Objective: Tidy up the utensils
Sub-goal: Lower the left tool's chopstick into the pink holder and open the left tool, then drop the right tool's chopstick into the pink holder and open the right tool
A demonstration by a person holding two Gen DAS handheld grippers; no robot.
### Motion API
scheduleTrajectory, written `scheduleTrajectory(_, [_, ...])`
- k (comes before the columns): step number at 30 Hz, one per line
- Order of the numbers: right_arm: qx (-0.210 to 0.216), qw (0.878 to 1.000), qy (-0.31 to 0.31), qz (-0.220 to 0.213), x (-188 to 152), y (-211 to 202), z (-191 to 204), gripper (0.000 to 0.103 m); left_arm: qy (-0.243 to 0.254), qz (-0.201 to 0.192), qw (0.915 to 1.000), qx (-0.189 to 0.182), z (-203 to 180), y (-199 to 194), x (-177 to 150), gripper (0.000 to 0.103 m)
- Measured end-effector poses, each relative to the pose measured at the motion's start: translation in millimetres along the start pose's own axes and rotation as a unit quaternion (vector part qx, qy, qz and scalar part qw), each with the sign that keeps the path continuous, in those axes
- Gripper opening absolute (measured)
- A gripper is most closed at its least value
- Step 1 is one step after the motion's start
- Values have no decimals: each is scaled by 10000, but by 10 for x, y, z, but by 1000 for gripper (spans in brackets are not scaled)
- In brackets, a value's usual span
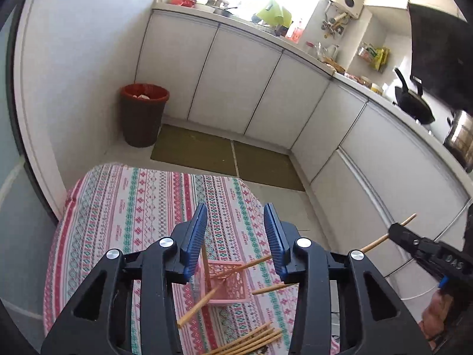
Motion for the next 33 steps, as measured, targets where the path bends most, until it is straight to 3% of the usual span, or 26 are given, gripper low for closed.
scheduleTrajectory(4, [-97, 9999, -85, 11, 1, 110, 67, 6, -891, -238, 9941, -574, 72, -417, -73, 50])
scheduleTrajectory(7, [-171, 9997, -173, 15, -7, 209, 141, 6, -987, -501, 9911, -736, 5, -653, -57, 63])
scheduleTrajectory(10, [-220, 9994, -258, 24, -21, 311, 239, 6, -877, -524, 9914, -813, -29, -724, -45, 64])
scheduleTrajectory(17, [-321, 9983, -471, -96, -90, 473, 434, 6, -904, -349, 9942, -474, 189, -614, -149, 64])
scheduleTrajectory(20, [-247, 9984, -503, -48, -144, 506, 485, 15, -864, -315, 9955, -238, 273, -605, -183, 65])
scheduleTrajectory(21, [-210, 9987, -474, -4, -167, 507, 488, 26, -841, -286, 9959, -179, 288, -601, -197, 65])
scheduleTrajectory(27, [-364, 9977, -563, -53, -240, 356, 415, 28, -629, -63, 9980, -27, 229, -552, -315, 68])
scheduleTrajectory(33, [-631, 9953, -704, -195, -335, 137, 255, 38, -359, 142, 9992, 63, 69, -482, -448, 72])
Point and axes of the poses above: each gripper's, at about its wrist camera, not at the fingertips, and y roughly the way its jaws point, z to its left, x to its top, the point moved 8 cm from there along y, roughly the way its jaws point, and after that the axes turned 12 degrees about -x, right-handed, at the moved point
